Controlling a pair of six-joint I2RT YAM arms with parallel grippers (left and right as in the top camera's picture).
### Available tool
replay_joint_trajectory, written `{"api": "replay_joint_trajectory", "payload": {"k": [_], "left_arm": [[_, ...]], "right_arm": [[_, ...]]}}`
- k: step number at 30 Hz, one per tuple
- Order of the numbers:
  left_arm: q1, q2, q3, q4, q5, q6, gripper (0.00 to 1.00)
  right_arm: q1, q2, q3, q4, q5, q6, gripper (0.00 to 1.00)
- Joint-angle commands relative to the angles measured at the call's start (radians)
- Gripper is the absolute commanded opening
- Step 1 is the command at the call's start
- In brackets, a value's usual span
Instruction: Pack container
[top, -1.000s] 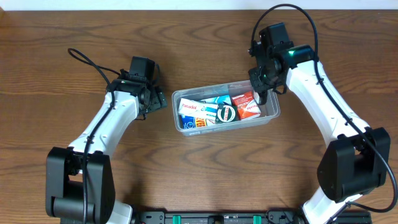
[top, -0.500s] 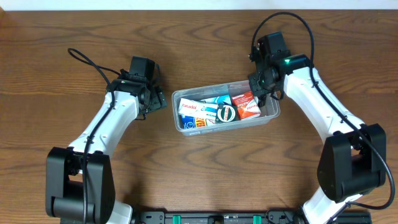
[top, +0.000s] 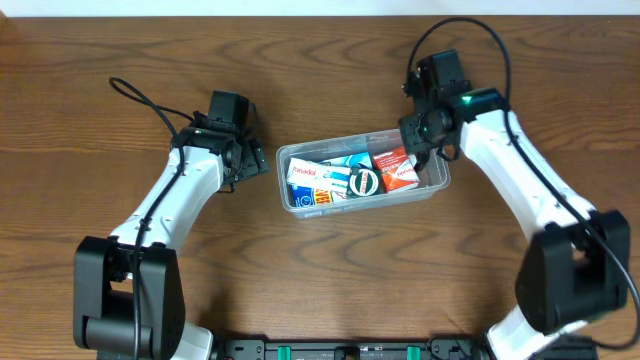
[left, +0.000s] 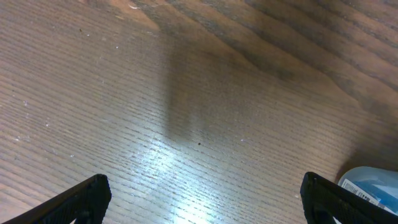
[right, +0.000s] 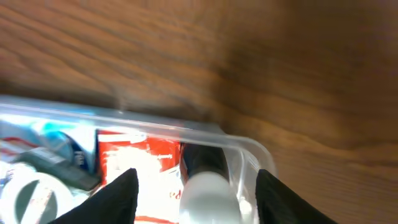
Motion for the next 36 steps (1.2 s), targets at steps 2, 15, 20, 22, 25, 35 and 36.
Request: {"api": "replay_joint_trajectory", "payload": {"k": [2,15,20,22,25,35,36], "left_arm": [[0.001,-0.004,-0.002,0.000,-0.023,0.009,0.98],[0.001,-0.004,-0.002,0.000,-0.023,0.009,0.98],[0.001,-0.004,-0.002,0.000,-0.023,0.009,0.98],[0.001,-0.004,-0.002,0.000,-0.023,0.009,0.98],[0.000,-0.004,-0.002,0.000,-0.023,0.009,0.98],[0.000,-0.004,-0.002,0.000,-0.023,0.009,0.98],[0.000,-0.004,-0.002,0.000,-0.023,0.009,0.98]], "right_arm": [[0.013,-0.201,0.044,-0.016,-0.016,0.040,0.62],[0.013,-0.751,0.044,-0.322,-0.016,0.076,0.99],[0.013,-0.931,0.044,-0.437,-0.016,0.076,0.99],[0.013,-0.992,0.044,-0.481,-0.016,0.076,0.99],[0.013,-1.069,0.044,-0.576,-0.027,0.077,0.99],[0.013,-1.178,0.044,-0.881,-0.061,0.084,0.99],[0.013,-1.177,0.044,-0.895,-0.061,0.084,0.99]]}}
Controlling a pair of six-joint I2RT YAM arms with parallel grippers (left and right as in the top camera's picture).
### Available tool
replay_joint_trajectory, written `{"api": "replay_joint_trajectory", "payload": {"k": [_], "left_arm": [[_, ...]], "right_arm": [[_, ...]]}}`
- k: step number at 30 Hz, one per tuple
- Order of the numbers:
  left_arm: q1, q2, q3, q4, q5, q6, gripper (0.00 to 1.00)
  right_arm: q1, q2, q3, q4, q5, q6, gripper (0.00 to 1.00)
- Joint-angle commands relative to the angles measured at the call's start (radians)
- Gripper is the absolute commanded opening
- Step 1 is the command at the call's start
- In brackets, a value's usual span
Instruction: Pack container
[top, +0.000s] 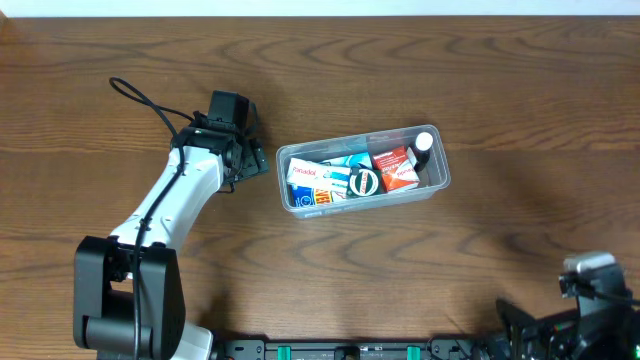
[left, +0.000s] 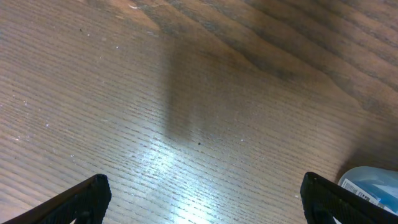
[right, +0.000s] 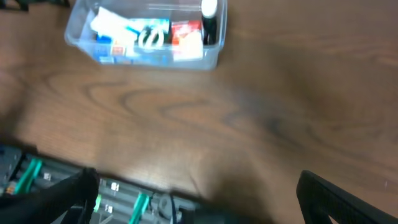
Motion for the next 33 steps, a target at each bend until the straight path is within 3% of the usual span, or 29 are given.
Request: {"api": "replay_joint_trajectory", "payload": {"k": [1,8,14,24,33], "left_arm": [[0.000,-0.004,-0.002,0.000,-0.023,0.009,0.98],[0.000,-0.004,-0.002,0.000,-0.023,0.009,0.98],[0.000,-0.004,-0.002,0.000,-0.023,0.009,0.98],[0.001,-0.004,-0.002,0.000,-0.023,0.009,0.98],[0.001,-0.004,-0.002,0.000,-0.023,0.009,0.98]], "right_arm": [[0.012,-0.002,-0.001,-0.018,-0.018,0.008,0.99],[0.012,-0.002,-0.002,0.077,-0.007,-0.026,0.99],[0.000,-0.045,-0.079,0.336,-0.008,-0.026,0.99],[-0.035,-0.412,-0.635,0.941,-0.011,-0.026,0.99],[-0.100,-0.550,-1.037,1.508,-0.011,-0.026,0.99]]}}
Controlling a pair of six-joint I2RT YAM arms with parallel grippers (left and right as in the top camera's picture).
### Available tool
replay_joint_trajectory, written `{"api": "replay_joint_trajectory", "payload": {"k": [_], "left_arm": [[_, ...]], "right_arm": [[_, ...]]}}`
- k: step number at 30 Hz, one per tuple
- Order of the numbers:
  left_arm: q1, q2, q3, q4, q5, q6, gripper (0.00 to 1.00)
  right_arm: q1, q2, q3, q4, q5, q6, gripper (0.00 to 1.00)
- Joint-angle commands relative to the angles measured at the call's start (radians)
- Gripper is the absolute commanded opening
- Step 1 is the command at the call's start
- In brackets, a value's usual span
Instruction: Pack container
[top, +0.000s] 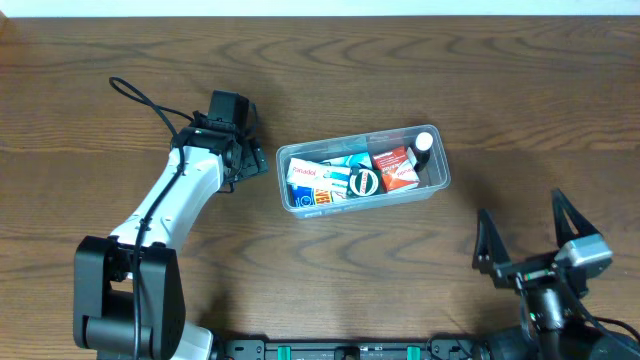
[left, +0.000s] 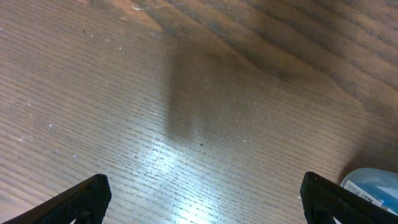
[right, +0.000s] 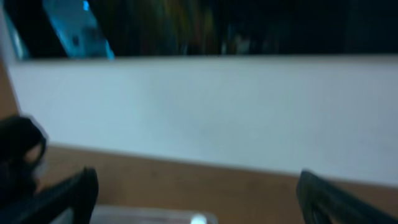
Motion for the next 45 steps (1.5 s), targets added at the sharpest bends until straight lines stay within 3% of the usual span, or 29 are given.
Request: {"api": "replay_joint_trajectory", "payload": {"k": [1,8,12,22,35,45], "left_arm": [[0.000,-0.004,-0.002,0.000,-0.014,0.009,0.98],[0.000,-0.004,-0.002,0.000,-0.014,0.009,0.98],[0.001,-0.004,-0.002,0.000,-0.014,0.009,0.98],[0.000,-0.004,-0.002,0.000,-0.014,0.009,0.98],[0.001,-0.004,-0.002,0.000,-0.014,0.009,0.98],[0.000,-0.004,-0.002,0.000,-0.014,0.009,0.98]], "right_arm": [[-0.026,-0.032,-0.108,0.100,-0.005,-0.006,0.99],[-0.053,-0.076,-0.315,0.320,-0.004,-0.006,0.99],[-0.055,-0.076,-0.365,0.359,-0.004,-0.006,0.99],[-0.078,-0.076,-0.452,0.329,-0.004,-0.010,0.99],[-0.079,-0.076,-0.465,0.198,-0.004,-0.142,0.99],[-0.140,-0.076,-0.488,0.164,-0.056,-0.129,0.99]]}}
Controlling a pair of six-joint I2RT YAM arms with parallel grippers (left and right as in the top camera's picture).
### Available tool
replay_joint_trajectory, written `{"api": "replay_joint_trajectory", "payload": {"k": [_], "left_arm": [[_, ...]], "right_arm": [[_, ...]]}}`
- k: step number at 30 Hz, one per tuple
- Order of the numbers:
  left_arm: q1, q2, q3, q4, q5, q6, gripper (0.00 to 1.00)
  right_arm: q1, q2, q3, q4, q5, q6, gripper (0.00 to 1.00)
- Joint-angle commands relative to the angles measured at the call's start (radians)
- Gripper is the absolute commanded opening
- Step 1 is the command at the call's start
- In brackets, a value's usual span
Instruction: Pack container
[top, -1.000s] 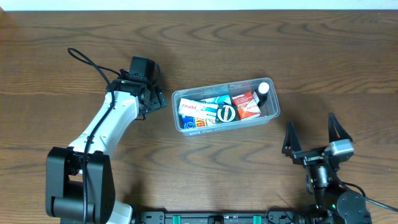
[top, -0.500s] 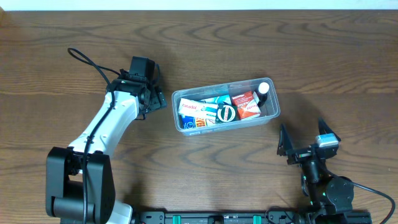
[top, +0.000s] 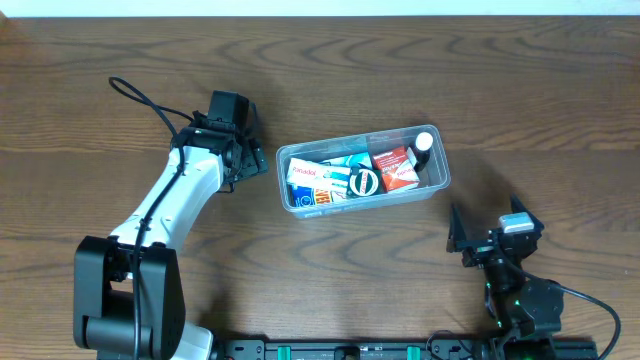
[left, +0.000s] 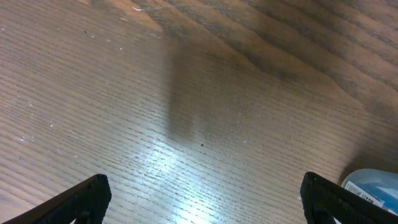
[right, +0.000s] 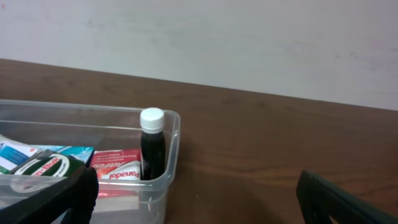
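The clear plastic container (top: 436, 186) lies mid-table, holding blue and white boxes, a round green tin (top: 362, 180), a red Panadol box (top: 396, 168) and a dark bottle with a white cap (top: 424, 146) upright at its right end. The right wrist view shows the same bottle (right: 152, 147) and the red box (right: 117, 172) behind the container wall (right: 171, 163). My right gripper (top: 487, 230) rests low at the front right, open and empty (right: 196, 205), facing the container. Just left of the container, my left gripper (top: 250, 158) hangs open over bare wood (left: 202, 205).
The container's corner (left: 372, 185) shows at the lower right of the left wrist view. A pale wall (right: 249, 43) runs behind the table's far edge. A black cable (top: 150, 100) loops beside the left arm.
My right arm has settled lower at the front right; its camera, which showed the wall, now faces the container. The left arm and the container's contents have not moved.
My right gripper was at the container's right end with the white-capped bottle between its fingers. Then the bottle stood alone in the container and the arm was back at the front right corner. It has stayed there, open, while the left gripper held still.
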Motion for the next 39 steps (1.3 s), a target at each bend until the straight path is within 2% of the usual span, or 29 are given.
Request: {"api": "replay_joint_trajectory", "payload": {"k": [1,31,39], "left_arm": [[0.001,-0.004,-0.002,0.000,-0.012,0.009,0.98],[-0.001,-0.005,-0.003,-0.004,-0.011,0.009,0.98],[-0.002,-0.193,-0.031,-0.007,-0.012,0.009,0.98]], "right_arm": [[-0.016,-0.007,-0.003,-0.002,-0.029,-0.015,0.99],[-0.016,-0.007,-0.002,-0.002,-0.029,-0.015,0.99],[-0.016,-0.007,-0.002,-0.002,-0.029,-0.015,0.99]]}}
